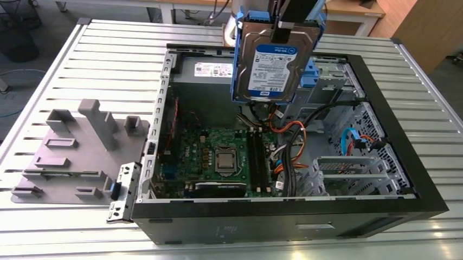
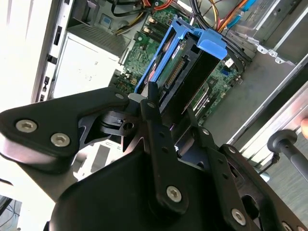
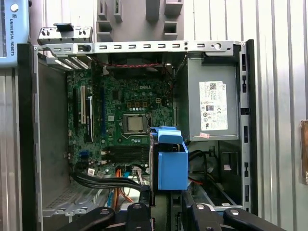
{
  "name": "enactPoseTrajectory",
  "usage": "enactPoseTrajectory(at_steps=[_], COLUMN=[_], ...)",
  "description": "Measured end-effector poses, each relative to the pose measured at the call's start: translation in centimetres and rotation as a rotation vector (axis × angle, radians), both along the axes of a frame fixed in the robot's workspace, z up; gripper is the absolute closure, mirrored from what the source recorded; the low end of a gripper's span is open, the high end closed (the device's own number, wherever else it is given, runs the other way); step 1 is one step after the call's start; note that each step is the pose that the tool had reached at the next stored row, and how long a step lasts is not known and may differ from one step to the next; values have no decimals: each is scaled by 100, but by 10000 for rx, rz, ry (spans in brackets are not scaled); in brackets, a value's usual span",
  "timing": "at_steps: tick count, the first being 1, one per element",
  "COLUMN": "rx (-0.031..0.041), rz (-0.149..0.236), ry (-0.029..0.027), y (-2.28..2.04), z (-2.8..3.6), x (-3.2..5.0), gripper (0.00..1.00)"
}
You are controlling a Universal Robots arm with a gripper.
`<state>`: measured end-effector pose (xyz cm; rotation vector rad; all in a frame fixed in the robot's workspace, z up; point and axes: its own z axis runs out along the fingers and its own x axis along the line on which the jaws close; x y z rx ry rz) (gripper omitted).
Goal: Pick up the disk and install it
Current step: 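Pick up the disk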
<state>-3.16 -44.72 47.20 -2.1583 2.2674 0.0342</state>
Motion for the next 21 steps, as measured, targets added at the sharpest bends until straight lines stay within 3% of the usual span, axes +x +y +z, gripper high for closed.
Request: enactPoseTrajectory(at_steps=[13,21], rx=[-78,-91], rz=[0,0], ry=[0,0], y=[-78,-88], z=[-1,-1], x=[0,0], gripper=[65,65])
